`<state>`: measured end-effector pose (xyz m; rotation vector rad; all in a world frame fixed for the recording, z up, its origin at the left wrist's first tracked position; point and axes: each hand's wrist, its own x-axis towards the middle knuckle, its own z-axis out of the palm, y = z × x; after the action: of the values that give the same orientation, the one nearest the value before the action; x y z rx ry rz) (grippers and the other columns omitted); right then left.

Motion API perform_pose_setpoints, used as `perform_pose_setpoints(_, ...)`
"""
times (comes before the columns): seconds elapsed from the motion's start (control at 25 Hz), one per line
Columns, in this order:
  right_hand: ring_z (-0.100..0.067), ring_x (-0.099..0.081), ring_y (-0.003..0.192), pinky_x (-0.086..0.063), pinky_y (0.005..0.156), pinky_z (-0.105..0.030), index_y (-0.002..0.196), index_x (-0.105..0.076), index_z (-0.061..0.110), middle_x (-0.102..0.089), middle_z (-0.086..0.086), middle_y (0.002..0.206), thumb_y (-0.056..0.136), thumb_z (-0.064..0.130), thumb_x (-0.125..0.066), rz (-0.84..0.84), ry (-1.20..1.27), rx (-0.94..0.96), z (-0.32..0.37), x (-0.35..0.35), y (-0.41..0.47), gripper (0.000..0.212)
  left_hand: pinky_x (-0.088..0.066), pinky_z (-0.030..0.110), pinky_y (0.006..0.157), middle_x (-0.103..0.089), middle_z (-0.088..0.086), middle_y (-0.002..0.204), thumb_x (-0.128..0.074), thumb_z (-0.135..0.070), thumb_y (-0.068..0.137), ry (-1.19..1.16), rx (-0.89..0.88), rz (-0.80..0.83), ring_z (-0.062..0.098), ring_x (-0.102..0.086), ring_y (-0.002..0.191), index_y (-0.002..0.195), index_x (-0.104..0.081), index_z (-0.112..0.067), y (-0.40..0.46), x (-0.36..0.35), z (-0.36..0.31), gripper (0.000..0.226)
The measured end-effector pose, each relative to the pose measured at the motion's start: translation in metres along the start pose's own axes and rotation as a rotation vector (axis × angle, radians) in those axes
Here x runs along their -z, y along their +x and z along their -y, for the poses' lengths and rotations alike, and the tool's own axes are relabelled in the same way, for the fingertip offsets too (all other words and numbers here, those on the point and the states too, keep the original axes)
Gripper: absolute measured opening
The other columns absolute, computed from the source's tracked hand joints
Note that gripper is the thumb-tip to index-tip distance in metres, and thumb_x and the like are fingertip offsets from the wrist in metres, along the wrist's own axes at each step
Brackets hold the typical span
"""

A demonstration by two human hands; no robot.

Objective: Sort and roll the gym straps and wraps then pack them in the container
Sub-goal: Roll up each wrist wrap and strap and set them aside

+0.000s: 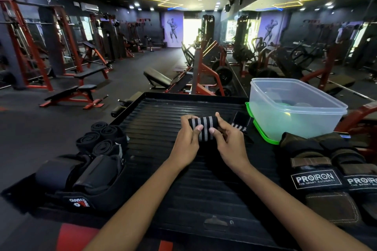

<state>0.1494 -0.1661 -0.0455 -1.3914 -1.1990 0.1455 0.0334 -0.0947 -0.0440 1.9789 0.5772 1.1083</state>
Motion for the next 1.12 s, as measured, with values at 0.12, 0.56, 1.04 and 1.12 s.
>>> perform_pose_setpoints(0.12, -0.023, -0.064, 0.101, -0.043, 0.08, -0.006, 0.143, -0.037, 0.001, -0.068, -0.016, 0.11, 0.095, 0.006, -0.055, 0.035, -0.122, 0.082, 0.0, 0.0, 0.0, 0.051, -0.043, 0.008, 0.07, -0.057, 0.001, 0.098, -0.04, -0.019, 0.102, 0.013, 0.015, 0.012, 0.006, -0.056, 0.085, 0.116, -0.032, -0.016, 0.001, 0.002, 0.002, 0.016)
perform_pose_setpoints(0.56, -0.01, -0.053, 0.124, -0.04, 0.108, -0.031, 0.141, -0.047, 0.018, -0.057, 0.007, 0.132, 0.092, 0.004, -0.058, 0.129, 0.021, 0.058, -0.002, 0.01, 0.012, 0.053, -0.044, 0.017, 0.065, -0.062, 0.003, 0.088, -0.041, -0.021, 0.102, 0.044, 0.026, 0.06, 0.011, -0.059, 0.076, 0.107, -0.038, -0.014, 0.002, -0.002, -0.005, 0.009)
perform_pose_setpoints(1.04, -0.016, -0.068, 0.102, -0.054, 0.094, -0.036, 0.11, -0.069, 0.011, -0.071, -0.007, 0.109, 0.079, 0.0, -0.073, 0.159, 0.247, -0.052, -0.001, 0.024, 0.019, 0.034, -0.049, 0.027, 0.093, -0.063, 0.003, 0.115, -0.058, -0.011, 0.094, -0.297, 0.085, 0.072, 0.015, -0.06, 0.109, 0.112, -0.055, -0.023, 0.008, 0.005, -0.003, 0.022)
perform_pose_setpoints(1.12, -0.014, -0.069, 0.1, -0.055, 0.091, -0.031, 0.112, -0.068, 0.009, -0.072, -0.005, 0.107, 0.08, 0.0, -0.072, 0.155, 0.263, -0.06, -0.002, 0.027, 0.02, 0.034, -0.049, 0.024, 0.094, -0.062, 0.001, 0.118, -0.056, -0.007, 0.095, -0.271, 0.039, 0.135, 0.01, -0.06, 0.11, 0.118, -0.055, -0.018, 0.008, 0.008, -0.004, 0.026)
